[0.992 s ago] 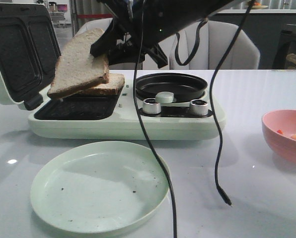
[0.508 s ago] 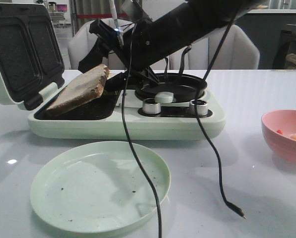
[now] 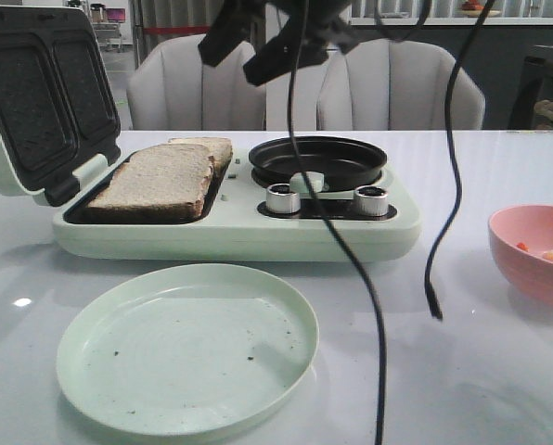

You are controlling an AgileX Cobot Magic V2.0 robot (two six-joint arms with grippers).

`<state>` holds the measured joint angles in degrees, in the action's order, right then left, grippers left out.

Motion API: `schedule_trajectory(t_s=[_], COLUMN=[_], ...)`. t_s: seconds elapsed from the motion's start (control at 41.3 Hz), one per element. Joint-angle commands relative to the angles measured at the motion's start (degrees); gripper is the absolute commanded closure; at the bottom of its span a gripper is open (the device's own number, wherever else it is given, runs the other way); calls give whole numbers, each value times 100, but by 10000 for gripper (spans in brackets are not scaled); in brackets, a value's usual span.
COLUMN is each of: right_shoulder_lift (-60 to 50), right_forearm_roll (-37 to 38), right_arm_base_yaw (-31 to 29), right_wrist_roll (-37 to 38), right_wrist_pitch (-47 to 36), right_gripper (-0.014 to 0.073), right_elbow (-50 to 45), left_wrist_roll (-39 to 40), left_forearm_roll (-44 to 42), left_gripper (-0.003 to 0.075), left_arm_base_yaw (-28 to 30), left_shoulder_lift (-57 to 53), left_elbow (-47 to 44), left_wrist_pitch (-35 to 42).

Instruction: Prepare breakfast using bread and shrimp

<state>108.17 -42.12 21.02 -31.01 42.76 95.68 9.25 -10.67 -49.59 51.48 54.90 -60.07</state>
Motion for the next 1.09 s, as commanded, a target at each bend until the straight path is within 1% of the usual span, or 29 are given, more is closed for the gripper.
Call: schedule_trajectory(t_s=[0.0,0.097,0.121,0.242,0.363,0.629,0.92,1.065], right_shoulder_lift=[-843,-1234,-1375,-1921,-2567,-4107,-5555,-6044], right_forearm_roll=[933,1908,2251,3020,3128,3251,4072,4131], right_arm_base_yaw=[-26,-26,-26,-26,-26,-26,-26,-26], right_wrist_roll=[685,1336,1569,2019,2031,2064,2869,2925], right_wrist_pitch=[331,703,846,1164,1136,674,515,521], right_gripper=[151,151,151,151,151,151,151,151], right_elbow=[204,178,166,-116,-758,-2585,-4200,-4698], left_wrist_roll=[-10,-10,-10,-10,-10,-10,-10,78], left_forearm_roll=[-77,-77,-77,-77,-77,-77,-198,-355], left_gripper=[211,211,211,211,211,211,211,211], left_arm_base_yaw=[-34,-34,-34,-34,-34,-34,-34,-34], left_shoulder_lift=[-69,-69,-69,-69,-69,-69,-69,-69], left_elbow=[151,151,151,151,151,151,151,151], left_wrist_pitch=[304,304,304,304,304,304,304,304])
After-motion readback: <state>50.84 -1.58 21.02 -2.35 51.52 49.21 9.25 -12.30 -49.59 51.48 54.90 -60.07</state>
